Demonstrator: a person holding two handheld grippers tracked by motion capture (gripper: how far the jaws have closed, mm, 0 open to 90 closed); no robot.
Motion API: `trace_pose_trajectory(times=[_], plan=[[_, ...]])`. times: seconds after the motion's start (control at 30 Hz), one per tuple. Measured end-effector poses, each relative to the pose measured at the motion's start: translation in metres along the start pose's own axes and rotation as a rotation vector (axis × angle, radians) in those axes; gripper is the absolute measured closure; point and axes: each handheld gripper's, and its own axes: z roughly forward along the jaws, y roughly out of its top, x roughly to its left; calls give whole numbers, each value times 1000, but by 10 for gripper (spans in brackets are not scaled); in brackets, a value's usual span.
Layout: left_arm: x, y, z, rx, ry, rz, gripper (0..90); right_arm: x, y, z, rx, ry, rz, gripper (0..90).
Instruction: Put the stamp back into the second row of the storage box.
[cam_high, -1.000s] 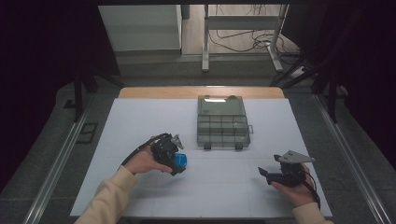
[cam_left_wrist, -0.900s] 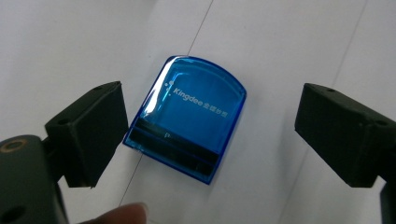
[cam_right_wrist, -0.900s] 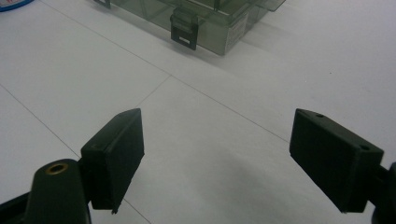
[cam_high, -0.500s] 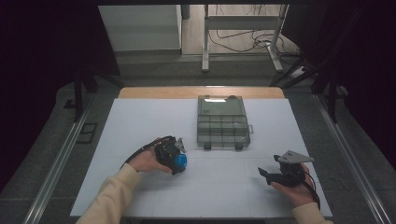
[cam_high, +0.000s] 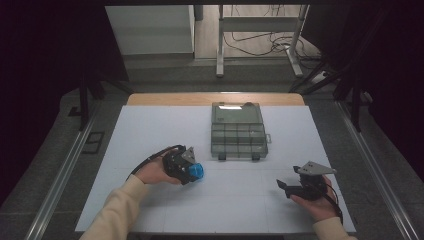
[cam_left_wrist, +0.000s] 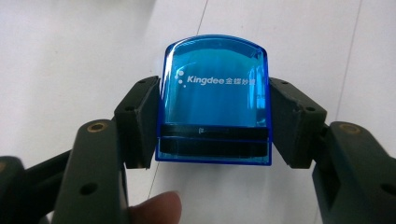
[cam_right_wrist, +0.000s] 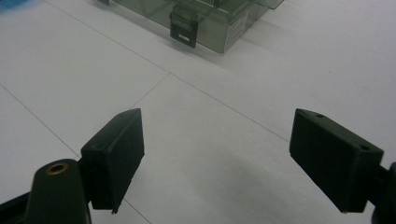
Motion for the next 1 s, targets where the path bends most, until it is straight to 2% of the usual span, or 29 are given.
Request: trace_pose_trajectory(times=[0.23,0.4,0.53,0.77,1.0], plan=[[-2,1,-9,-34,24,-7,401,0,0,-1,-1,0,1,181],[-7,3,-19,-44,33,-8,402,0,0,-1,-2,-3,1,182],[-9,5,-28,-71,46,-13,402,0,0,-2,-6,-3,0,181],[-14,8,-49,-118,102,-15,402,0,0,-1,-4,-5,3,182],[-14,12,-53,-137,118,-23,402,0,1,-1,-5,-5,5,182]])
